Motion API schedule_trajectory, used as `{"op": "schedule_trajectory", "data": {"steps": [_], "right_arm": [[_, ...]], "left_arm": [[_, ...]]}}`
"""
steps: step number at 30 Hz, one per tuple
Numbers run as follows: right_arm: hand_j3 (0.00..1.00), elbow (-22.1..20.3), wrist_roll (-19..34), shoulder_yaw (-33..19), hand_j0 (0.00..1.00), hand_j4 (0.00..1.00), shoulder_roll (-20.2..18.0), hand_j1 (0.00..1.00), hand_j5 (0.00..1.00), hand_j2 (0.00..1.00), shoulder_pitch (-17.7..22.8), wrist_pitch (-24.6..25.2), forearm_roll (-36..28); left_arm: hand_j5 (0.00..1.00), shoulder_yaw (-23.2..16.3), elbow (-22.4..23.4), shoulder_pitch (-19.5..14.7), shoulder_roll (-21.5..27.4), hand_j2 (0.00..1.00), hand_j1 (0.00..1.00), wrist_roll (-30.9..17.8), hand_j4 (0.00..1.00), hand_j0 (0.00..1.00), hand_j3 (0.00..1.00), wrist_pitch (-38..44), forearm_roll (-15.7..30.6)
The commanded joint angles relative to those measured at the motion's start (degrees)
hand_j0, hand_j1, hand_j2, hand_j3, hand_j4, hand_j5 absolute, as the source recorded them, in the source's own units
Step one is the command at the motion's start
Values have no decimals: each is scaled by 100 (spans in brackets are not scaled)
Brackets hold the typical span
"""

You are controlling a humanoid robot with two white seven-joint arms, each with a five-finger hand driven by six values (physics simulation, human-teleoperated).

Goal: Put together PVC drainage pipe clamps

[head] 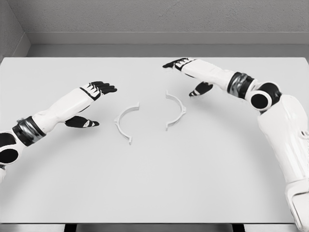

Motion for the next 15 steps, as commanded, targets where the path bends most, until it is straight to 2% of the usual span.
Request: {"op": "schedule_trajectory", "data": {"steps": [1,5,15], "right_arm": [[100,316,-5,65,100,100,112,100,100,100,-17,10,-29],[100,650,-5,91,100,100,226,100,100,100,-185,10,33],[100,1055,-23,91,100,100,375,100,100,100,-308,10,200]], "left_arm": [[100,7,-3,0,4,100,100,3,100,100,100,0,43],[100,7,-3,0,4,100,100,3,100,100,100,0,43],[100,7,-3,0,13,100,100,3,100,100,100,0,43]]}}
